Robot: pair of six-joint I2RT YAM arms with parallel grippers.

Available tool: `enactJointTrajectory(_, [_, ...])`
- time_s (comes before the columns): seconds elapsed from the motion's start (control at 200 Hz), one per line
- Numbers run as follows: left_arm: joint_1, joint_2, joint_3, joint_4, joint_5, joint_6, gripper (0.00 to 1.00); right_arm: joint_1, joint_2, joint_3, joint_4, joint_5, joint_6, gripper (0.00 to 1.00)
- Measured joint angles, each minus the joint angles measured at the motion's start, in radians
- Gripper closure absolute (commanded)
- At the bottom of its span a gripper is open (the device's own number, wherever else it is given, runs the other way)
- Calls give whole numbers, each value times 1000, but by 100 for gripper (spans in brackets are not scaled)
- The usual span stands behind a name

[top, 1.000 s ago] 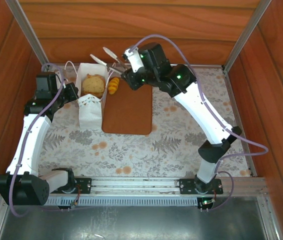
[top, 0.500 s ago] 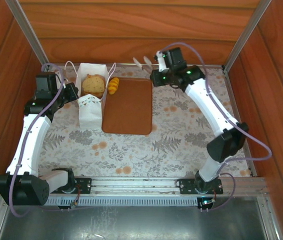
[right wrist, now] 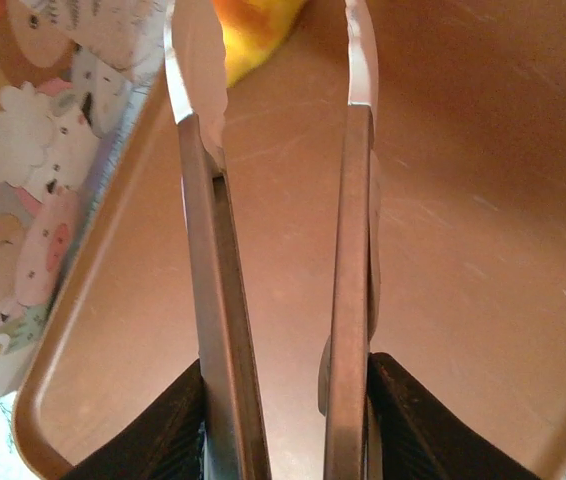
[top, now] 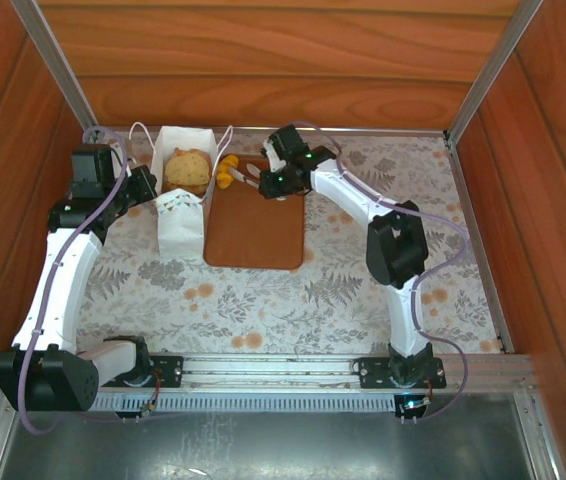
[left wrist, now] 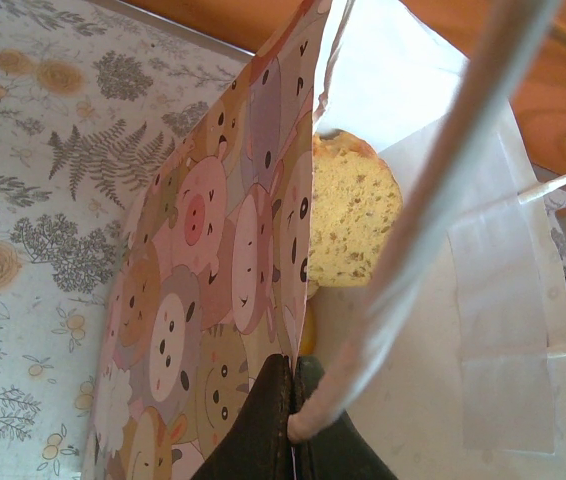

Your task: Place the fake bread into the paper bag

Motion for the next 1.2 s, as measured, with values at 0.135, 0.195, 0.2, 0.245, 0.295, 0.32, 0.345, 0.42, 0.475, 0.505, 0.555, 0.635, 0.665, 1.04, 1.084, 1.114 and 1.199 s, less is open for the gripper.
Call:
enactJointTrajectory(0.135, [0,-2,-5,2,0,0,100,24,24,40,23,0,-1,56])
enactJointTrajectory(0.195, [0,-3,-5,2,0,0,100,28,33,56,26,3,-1,55])
enactJointTrajectory(0.2, [0,-3,-5,2,0,0,100,29,35,59,26,4,-1,55])
enactJointTrajectory(0.245, [0,-4,-5,2,0,0,100,29,45,75,26,9,-2,55])
enactJointTrajectory(0.295, [0,-5,-5,2,0,0,100,34,61,97,24,22,-7,55])
enactJointTrajectory(0.32, [0,-5,-5,2,0,0,100,34,71,105,22,31,-9,55])
enactJointTrajectory(0.345, [0,-5,-5,2,0,0,100,34,80,116,18,39,-12,55])
enactJointTrajectory(0.42, [0,-5,-6,2,0,0,100,36,108,140,10,61,-24,55])
enactJointTrajectory(0.475, [0,-5,-8,2,0,0,100,40,124,150,3,76,-30,54])
enactJointTrajectory(0.505, [0,-6,-9,2,0,0,100,40,133,152,-1,80,-33,55])
enactJointTrajectory(0.555, [0,-6,-9,3,0,0,100,42,144,155,-6,80,-36,54])
enactJointTrajectory(0.635, [0,-7,-9,3,0,0,100,48,158,161,-16,80,-43,55])
enactJointTrajectory(0.665, [0,-8,-9,3,0,0,100,52,159,162,-19,80,-44,55])
enactJointTrajectory(1.04, [0,-18,-14,2,0,0,100,73,160,186,-51,90,-44,63])
enactJointTrajectory(1.084, [0,-18,-14,2,0,0,100,74,160,186,-58,91,-45,66])
enactJointTrajectory(1.114, [0,-18,-14,2,0,0,100,75,160,186,-63,91,-45,69])
enactJointTrajectory(1.199, [0,-18,-14,2,0,0,100,75,160,186,-79,98,-45,78])
